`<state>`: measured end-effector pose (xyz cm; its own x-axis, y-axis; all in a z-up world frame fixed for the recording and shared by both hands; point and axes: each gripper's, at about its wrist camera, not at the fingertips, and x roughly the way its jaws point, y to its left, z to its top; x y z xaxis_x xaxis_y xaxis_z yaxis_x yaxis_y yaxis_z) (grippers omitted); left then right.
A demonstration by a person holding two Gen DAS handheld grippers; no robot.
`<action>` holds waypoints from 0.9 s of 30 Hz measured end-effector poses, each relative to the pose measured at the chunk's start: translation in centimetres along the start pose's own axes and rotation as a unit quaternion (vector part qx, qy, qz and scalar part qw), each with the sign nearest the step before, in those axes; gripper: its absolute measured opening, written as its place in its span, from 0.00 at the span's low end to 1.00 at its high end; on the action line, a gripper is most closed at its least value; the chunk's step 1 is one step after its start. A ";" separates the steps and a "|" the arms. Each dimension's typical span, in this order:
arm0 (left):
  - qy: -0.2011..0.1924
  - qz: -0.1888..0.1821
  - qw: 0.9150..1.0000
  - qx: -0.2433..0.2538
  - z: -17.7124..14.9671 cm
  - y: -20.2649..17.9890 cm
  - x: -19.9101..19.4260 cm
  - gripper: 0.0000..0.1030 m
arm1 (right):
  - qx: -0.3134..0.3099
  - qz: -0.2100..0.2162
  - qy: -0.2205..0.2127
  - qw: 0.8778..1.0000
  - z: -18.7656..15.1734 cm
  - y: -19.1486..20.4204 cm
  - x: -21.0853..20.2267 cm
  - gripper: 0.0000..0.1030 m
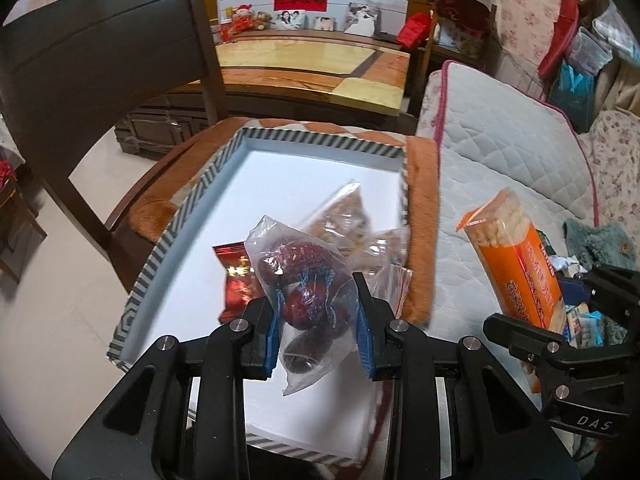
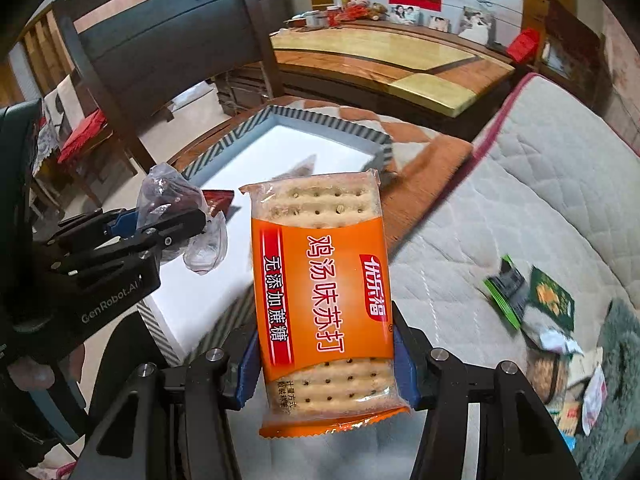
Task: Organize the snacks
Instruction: 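Carry the date bag and orange cracker pack over the white tray, then lower the orange cracker pack into the tray with the right gripper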
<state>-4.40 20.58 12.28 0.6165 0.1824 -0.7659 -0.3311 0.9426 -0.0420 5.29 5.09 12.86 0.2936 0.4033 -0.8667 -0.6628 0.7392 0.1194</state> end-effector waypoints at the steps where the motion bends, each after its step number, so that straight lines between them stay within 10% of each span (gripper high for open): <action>1: 0.000 0.001 1.000 -0.001 0.0 0.3 0.0 0.29 | -0.004 0.001 0.000 1.000 0.3 0.3 0.2 0.52; 27: 0.029 0.013 0.998 -0.054 0.3 5.5 4.0 0.29 | -0.064 -0.001 0.023 0.998 5.6 4.1 5.3 0.52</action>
<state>-3.55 26.61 9.20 0.5648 0.1872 -0.8037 -0.4238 0.9015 -0.0878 8.03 13.27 11.43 0.2655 0.3737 -0.8887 -0.7457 0.6639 0.0564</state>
